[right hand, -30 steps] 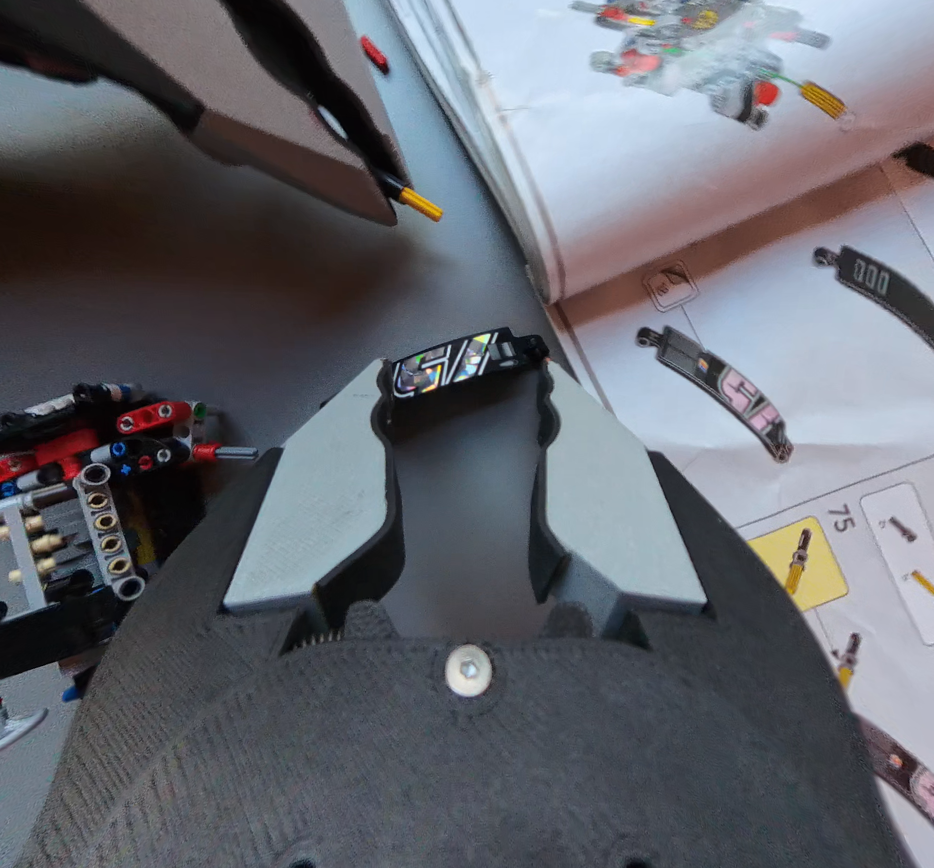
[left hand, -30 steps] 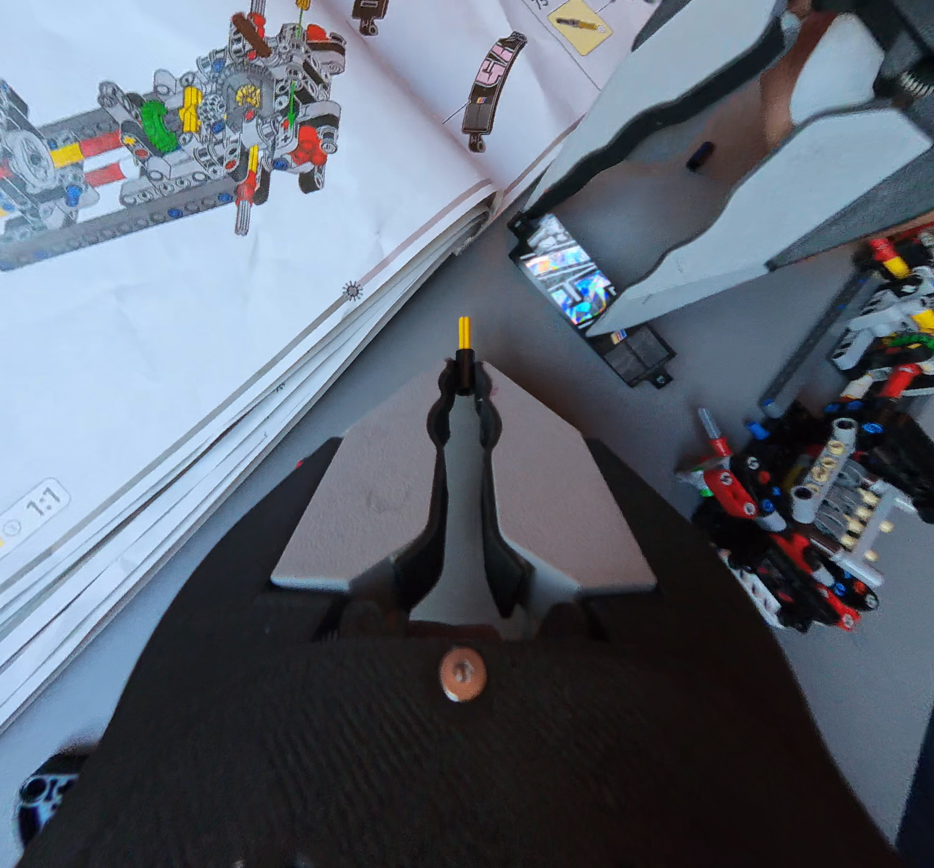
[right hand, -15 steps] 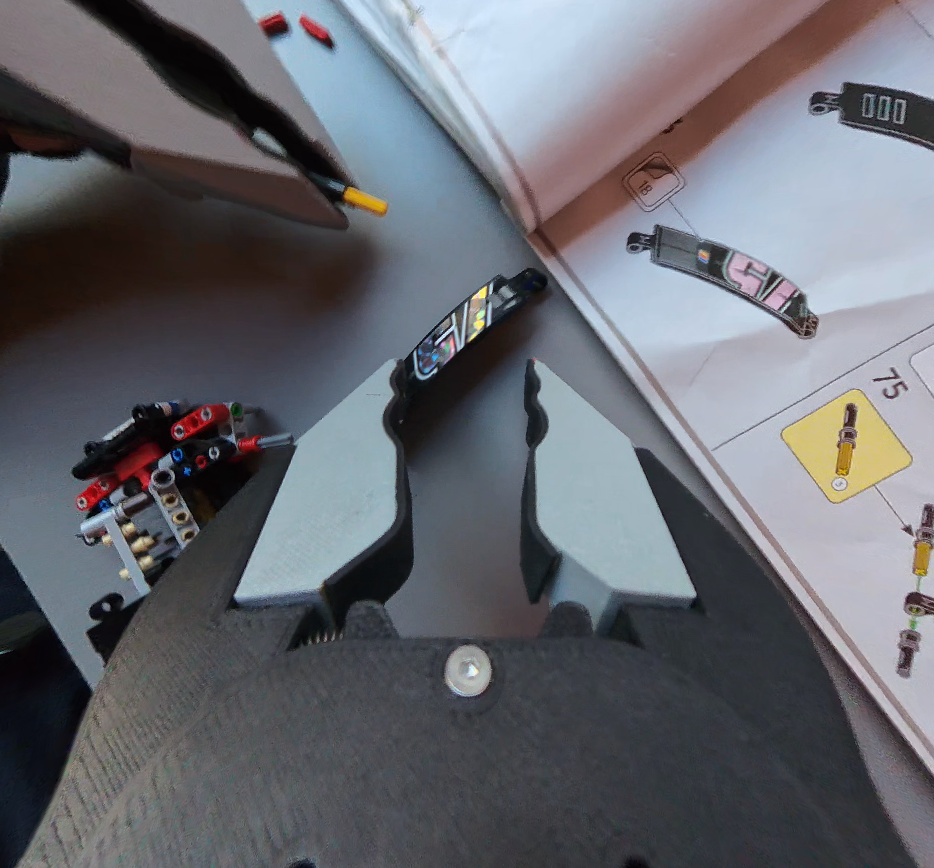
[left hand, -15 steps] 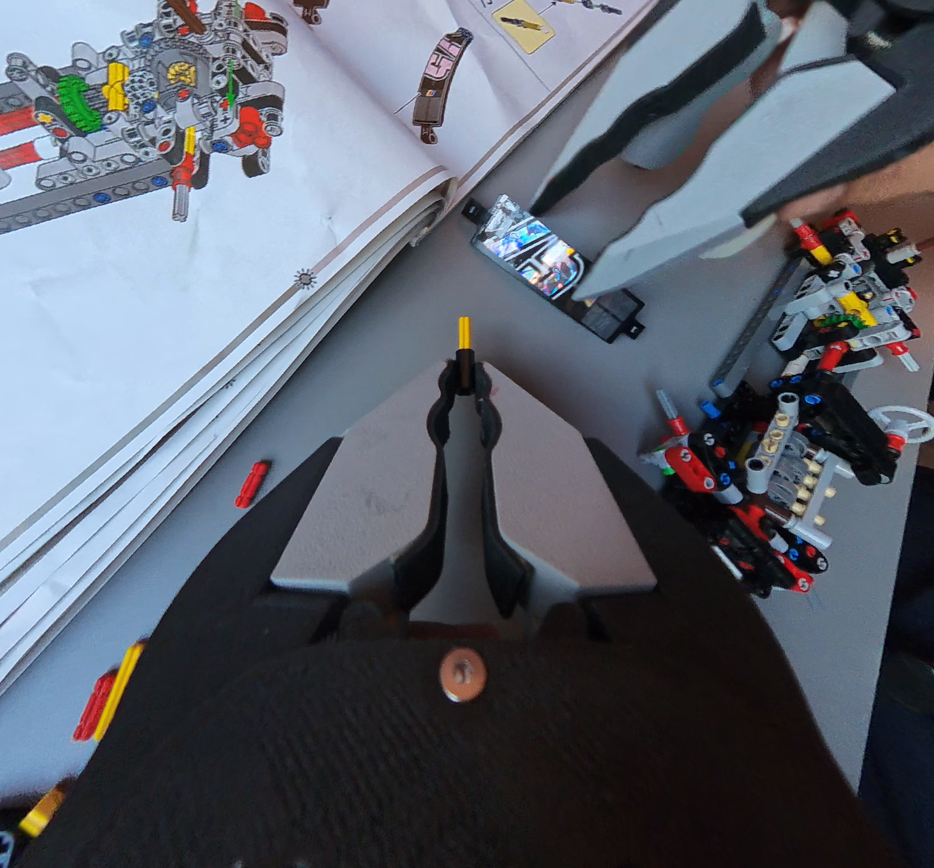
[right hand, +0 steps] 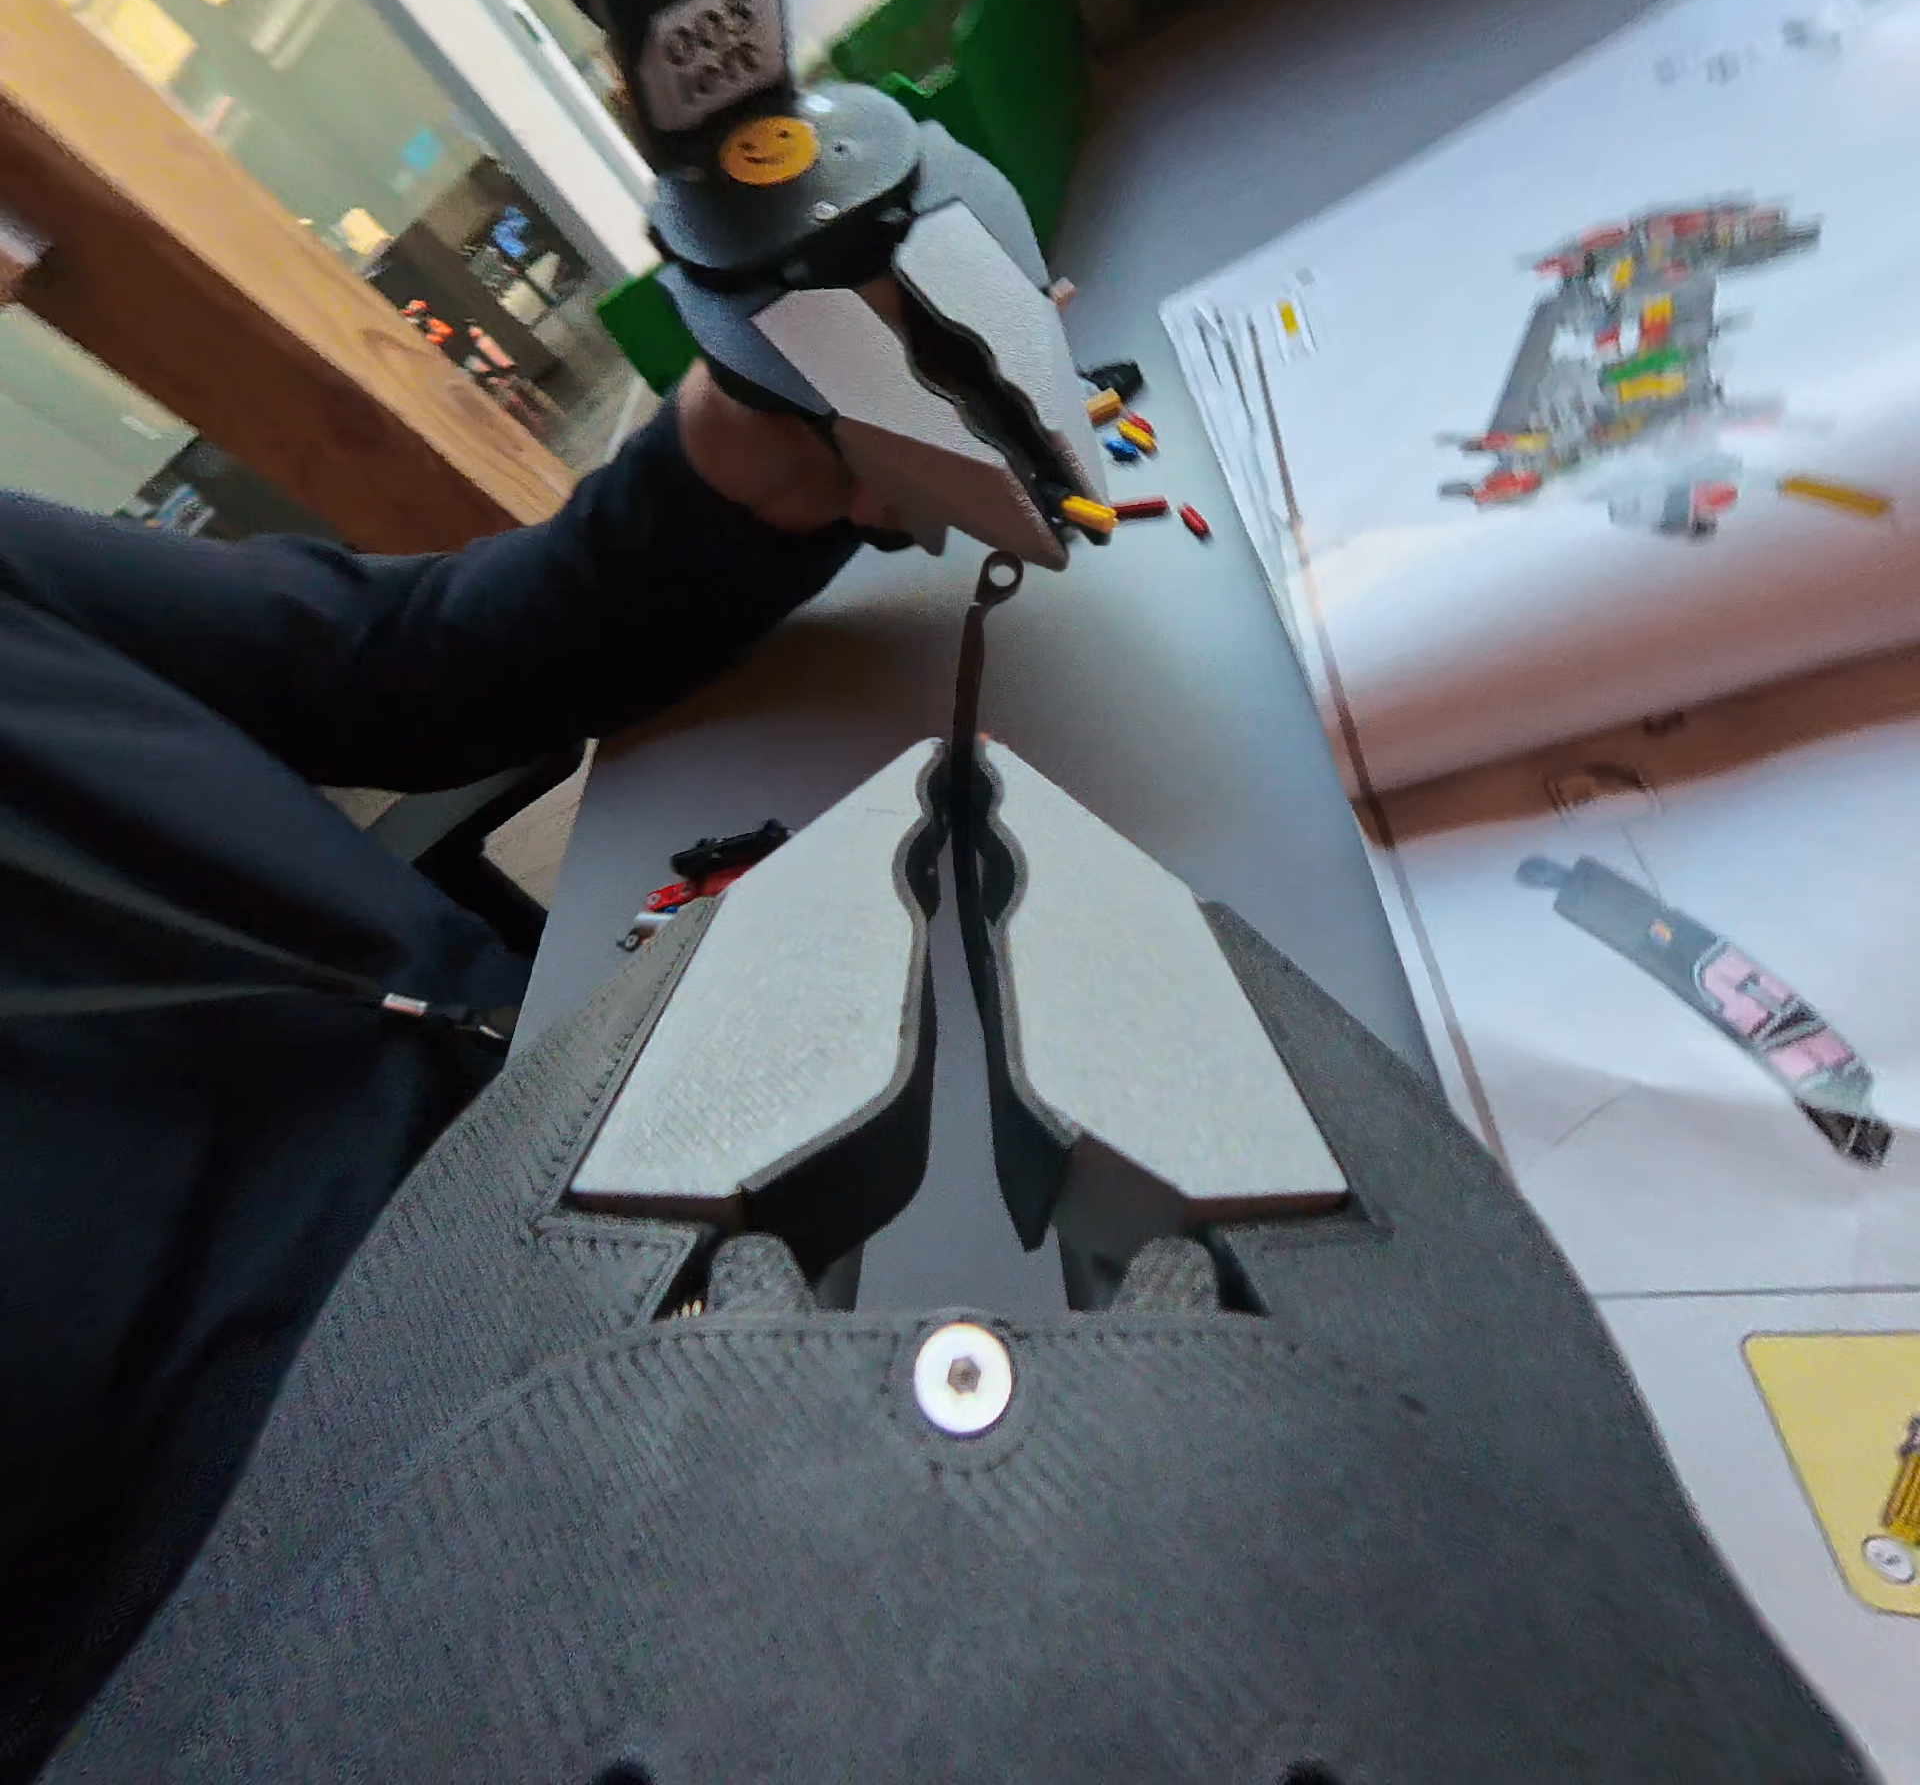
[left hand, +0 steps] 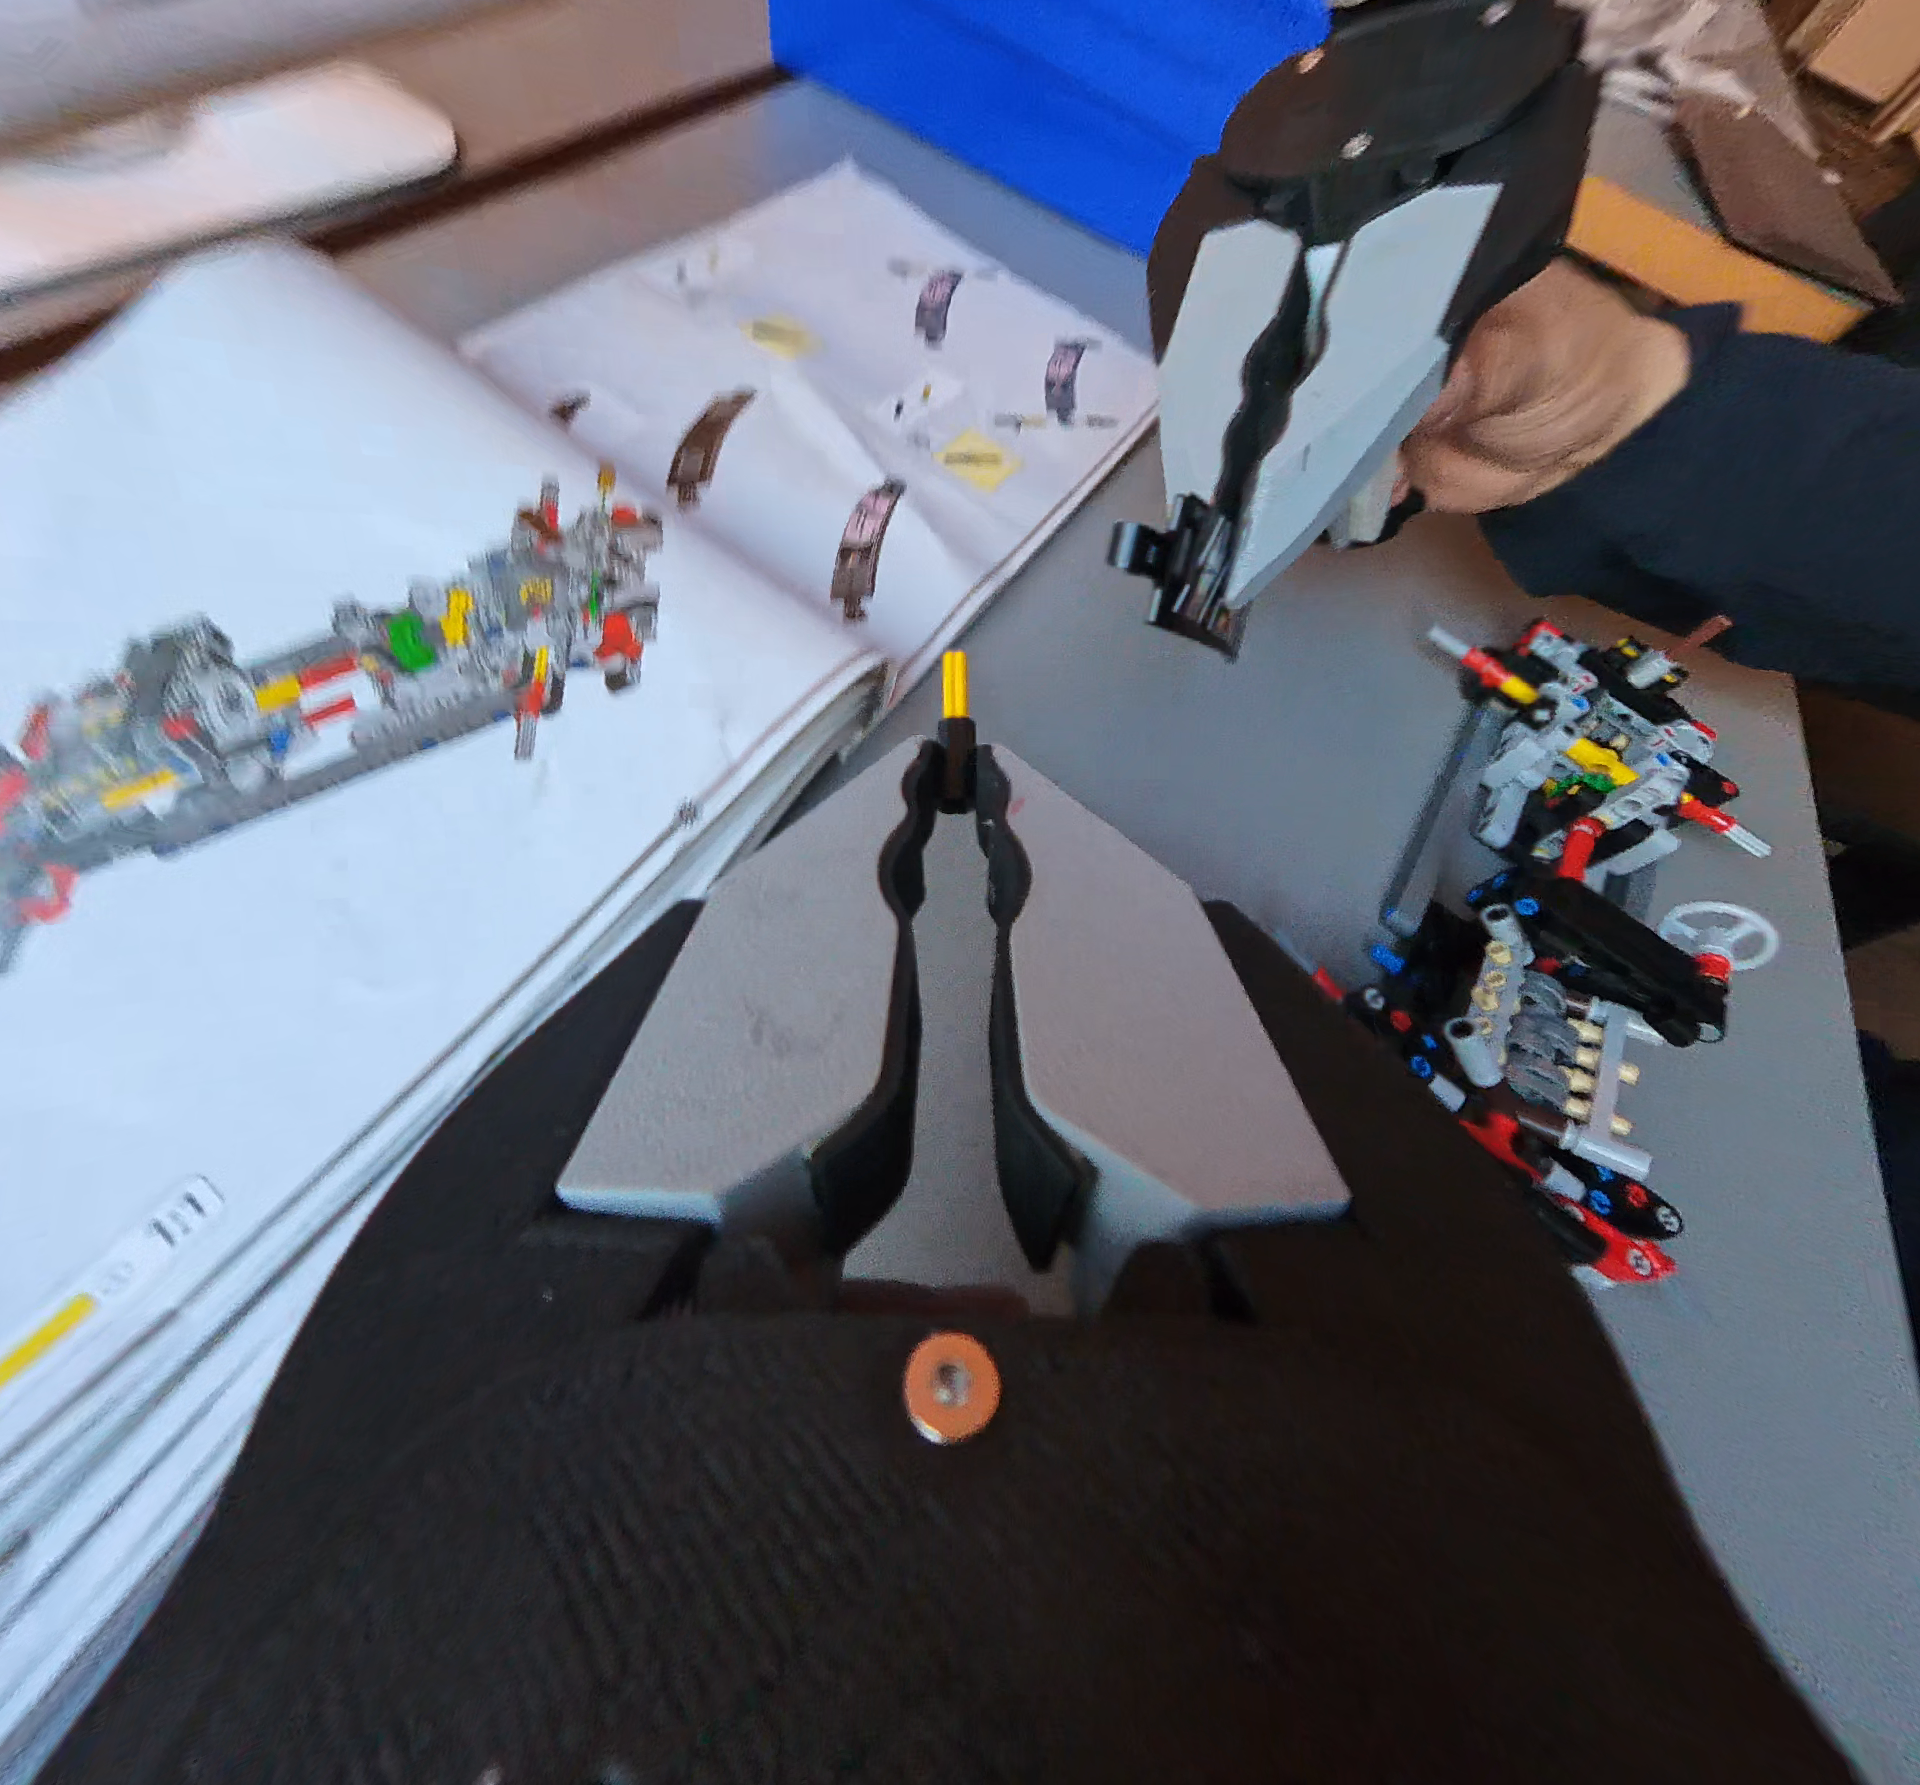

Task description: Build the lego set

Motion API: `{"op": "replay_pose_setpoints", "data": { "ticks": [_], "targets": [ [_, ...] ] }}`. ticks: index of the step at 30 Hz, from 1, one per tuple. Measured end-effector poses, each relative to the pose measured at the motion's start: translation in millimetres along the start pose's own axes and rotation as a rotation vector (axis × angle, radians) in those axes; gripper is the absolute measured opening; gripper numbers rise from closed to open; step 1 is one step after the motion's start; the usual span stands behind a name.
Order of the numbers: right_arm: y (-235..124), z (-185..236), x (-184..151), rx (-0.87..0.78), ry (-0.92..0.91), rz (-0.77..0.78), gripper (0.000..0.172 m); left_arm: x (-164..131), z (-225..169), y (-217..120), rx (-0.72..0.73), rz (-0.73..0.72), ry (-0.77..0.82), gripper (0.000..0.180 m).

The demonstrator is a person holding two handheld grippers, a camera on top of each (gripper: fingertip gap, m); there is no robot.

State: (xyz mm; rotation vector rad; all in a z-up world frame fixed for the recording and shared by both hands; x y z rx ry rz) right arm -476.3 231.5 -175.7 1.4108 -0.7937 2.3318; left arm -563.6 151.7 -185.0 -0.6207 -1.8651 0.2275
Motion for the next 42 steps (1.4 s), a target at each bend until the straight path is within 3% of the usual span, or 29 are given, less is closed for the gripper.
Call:
{"op": "replay_pose_setpoints", "data": {
  "ticks": [8, 14, 17, 21, 31, 36, 42],
  "targets": [
    [-21, 12, -2, 0.05, -0.158, -0.152, 0.0, 14, -49, -2, -0.153, -0.088, 0.142, 0.004],
    [-25, 22, 4, 0.088, -0.182, -0.194, 0.0, 10, -56, 4, -0.197, -0.064, 0.118, 0.004],
    [-20, 16, -2, 0.03, -0.214, -0.118, 0.0, 9, -56, 5, -0.221, -0.064, 0.102, 0.004],
    [-25, 8, -15, -0.056, -0.287, -0.027, 0.0, 2, -40, 8, -0.132, -0.017, 0.132, 0.004],
    [-14, 17, -14, -0.311, -0.649, 0.097, 0.0, -7, -27, 15, -0.143, -0.006, 0.111, 0.004],
    [-9, 21, -16, -0.253, -0.619, 0.068, 0.0, -3, -38, 12, -0.193, -0.054, 0.158, 0.004],
    [-14, 33, -5, -0.094, -0.503, -0.107, 0.0, 8, -58, 5, -0.305, -0.141, 0.155, 0.004]
  ]
}}
Point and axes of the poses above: each gripper's, where its closed fingertips meet, y out along the fingers, x out of its top, z = x × y across the jaws, the point moved 4 cm from there along -y, back along the fingers, and after that the axes turned 10 degrees about -y, right-handed, at the moved point
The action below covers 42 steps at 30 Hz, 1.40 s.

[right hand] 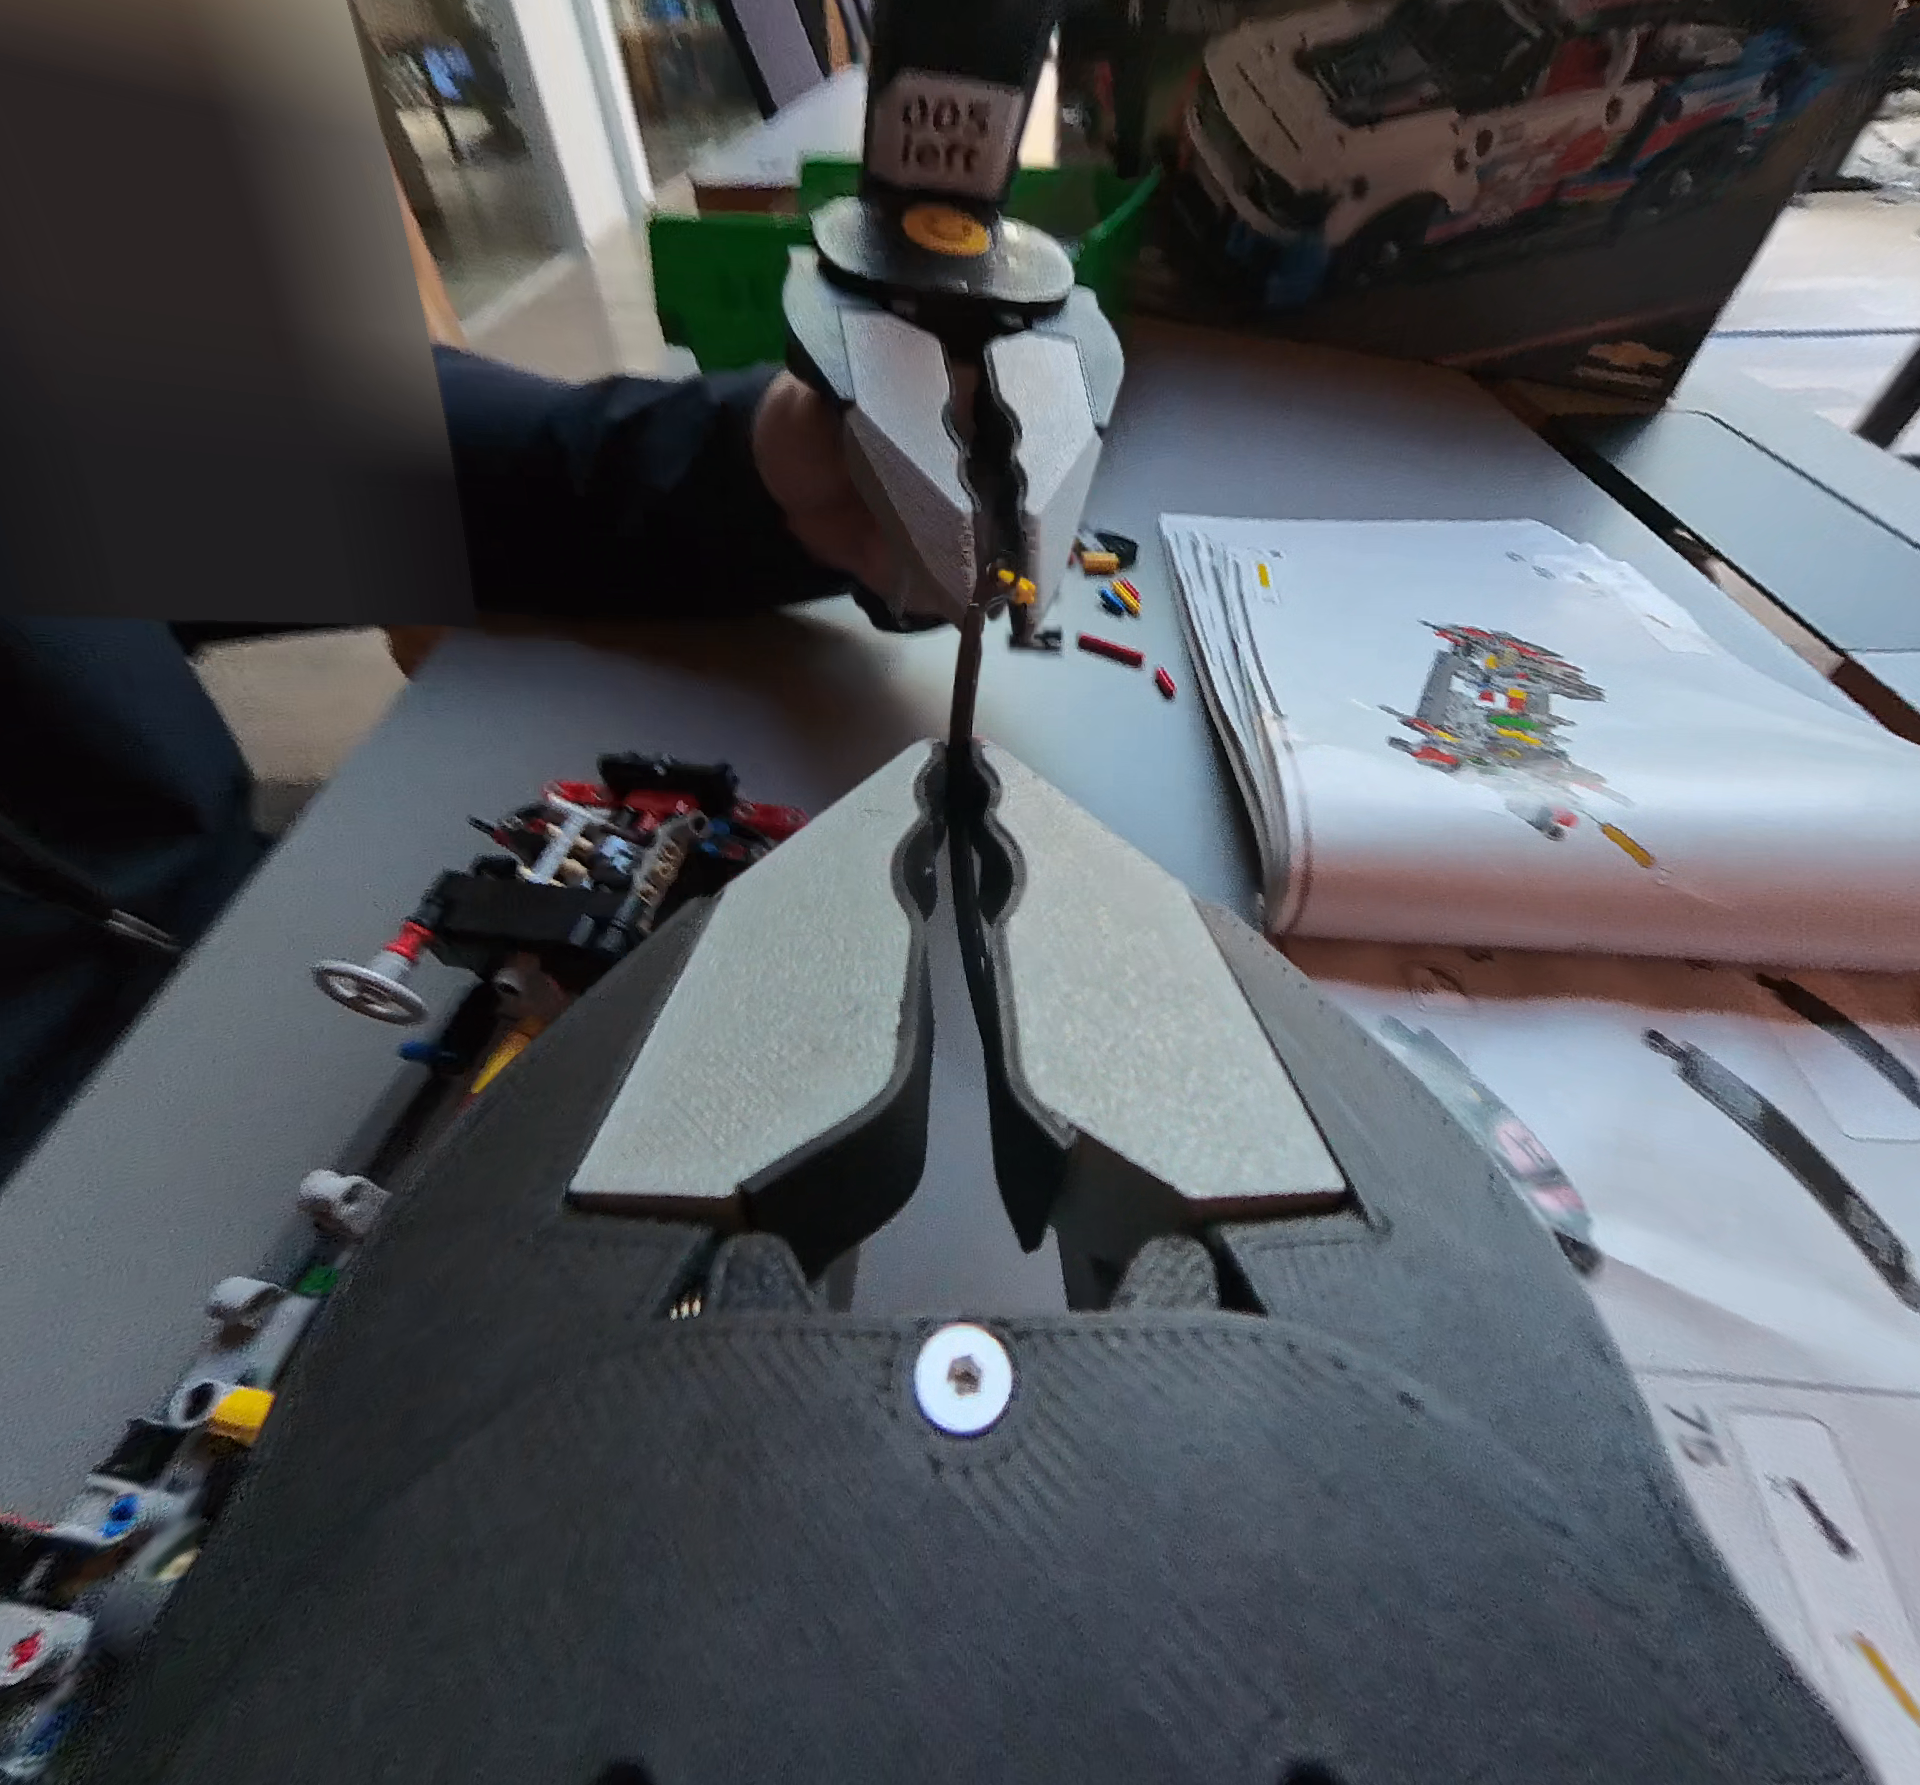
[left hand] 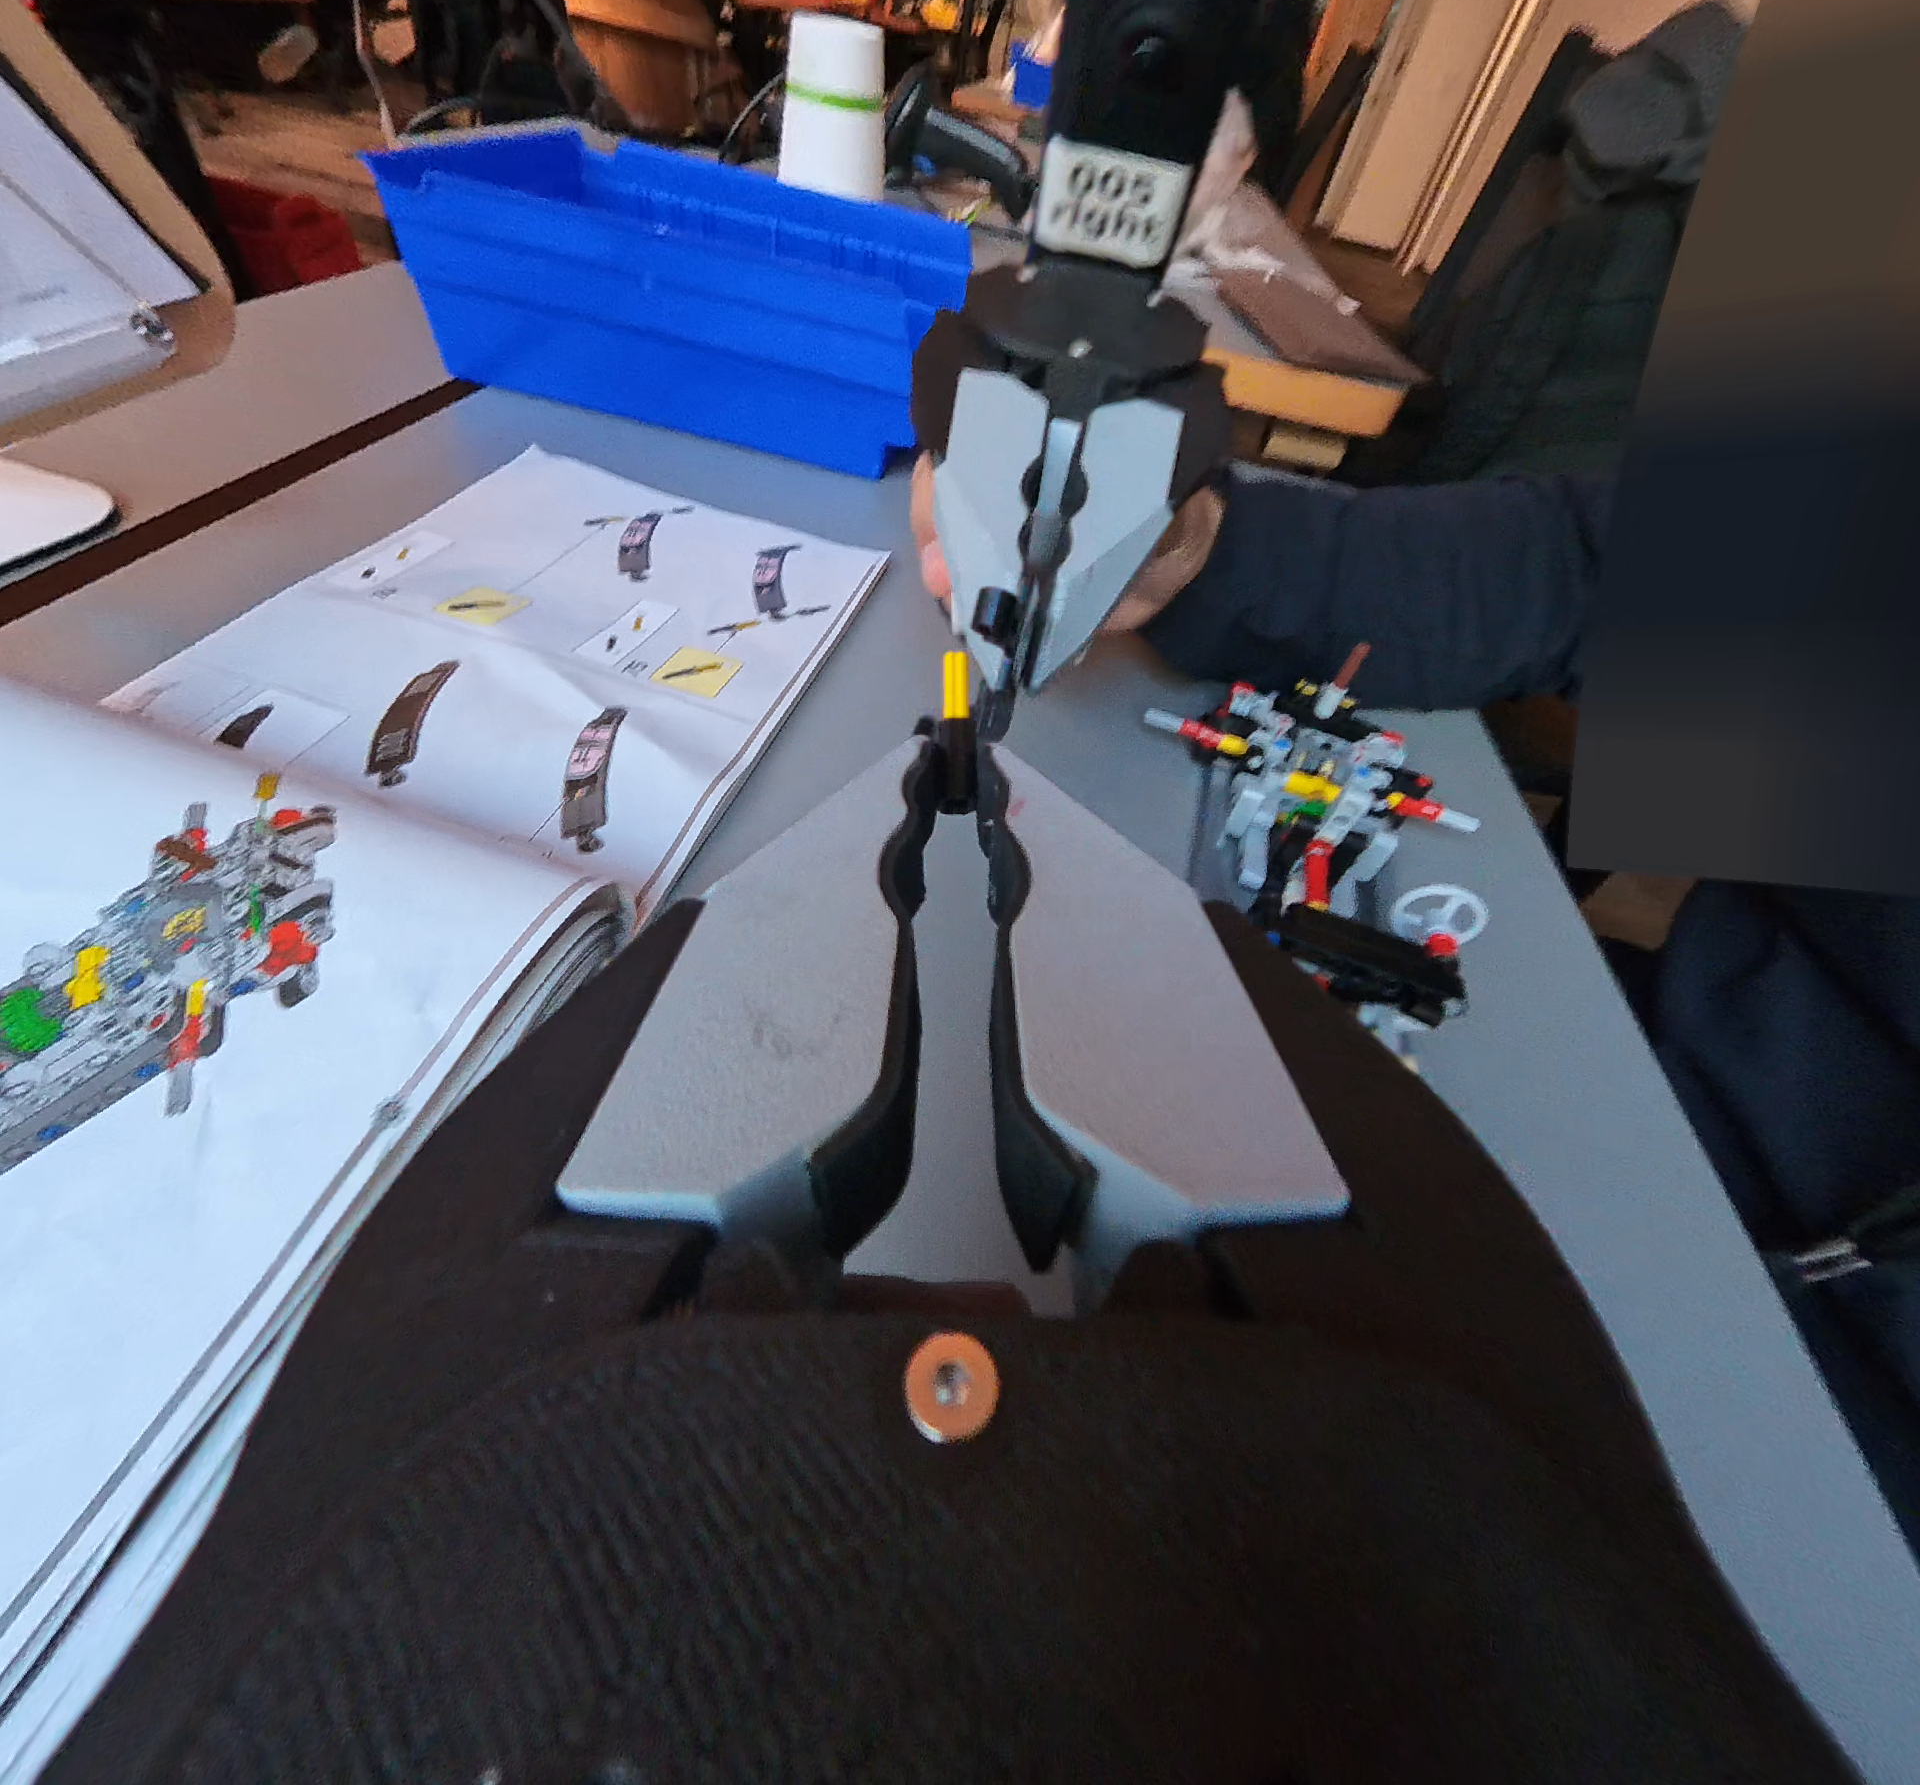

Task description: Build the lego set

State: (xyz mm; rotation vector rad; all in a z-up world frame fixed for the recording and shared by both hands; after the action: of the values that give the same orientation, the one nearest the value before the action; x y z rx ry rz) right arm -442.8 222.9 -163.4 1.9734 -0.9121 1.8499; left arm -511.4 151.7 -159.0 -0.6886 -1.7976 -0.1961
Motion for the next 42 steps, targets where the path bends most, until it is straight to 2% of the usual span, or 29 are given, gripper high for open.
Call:
{"op": "replay_pose_setpoints", "data": {
  "ticks": [4, 7, 10, 17, 42],
  "targets": [
    [-6, 2, 15, 0.134, 0.17, -0.16, 0.0, 14, -14, 0, -0.123, -0.091, -0.101, 0.004],
    [-12, -2, 20, 0.228, 0.32, -0.272, 0.0, 13, -14, 3, -0.097, -0.075, -0.109, 0.004],
    [-17, -8, 20, 0.246, 0.395, -0.327, 0.0, 13, -15, 5, -0.086, -0.079, -0.1, 0.004],
    [-15, -10, 14, 0.263, 0.441, -0.31, 0.0, 19, -11, 1, -0.09, -0.13, -0.154, 0.004],
    [-1, -6, 5, 0.256, 0.422, -0.189, 0.0, 13, -9, 6, -0.078, -0.085, -0.203, 0.004]
  ]
}}
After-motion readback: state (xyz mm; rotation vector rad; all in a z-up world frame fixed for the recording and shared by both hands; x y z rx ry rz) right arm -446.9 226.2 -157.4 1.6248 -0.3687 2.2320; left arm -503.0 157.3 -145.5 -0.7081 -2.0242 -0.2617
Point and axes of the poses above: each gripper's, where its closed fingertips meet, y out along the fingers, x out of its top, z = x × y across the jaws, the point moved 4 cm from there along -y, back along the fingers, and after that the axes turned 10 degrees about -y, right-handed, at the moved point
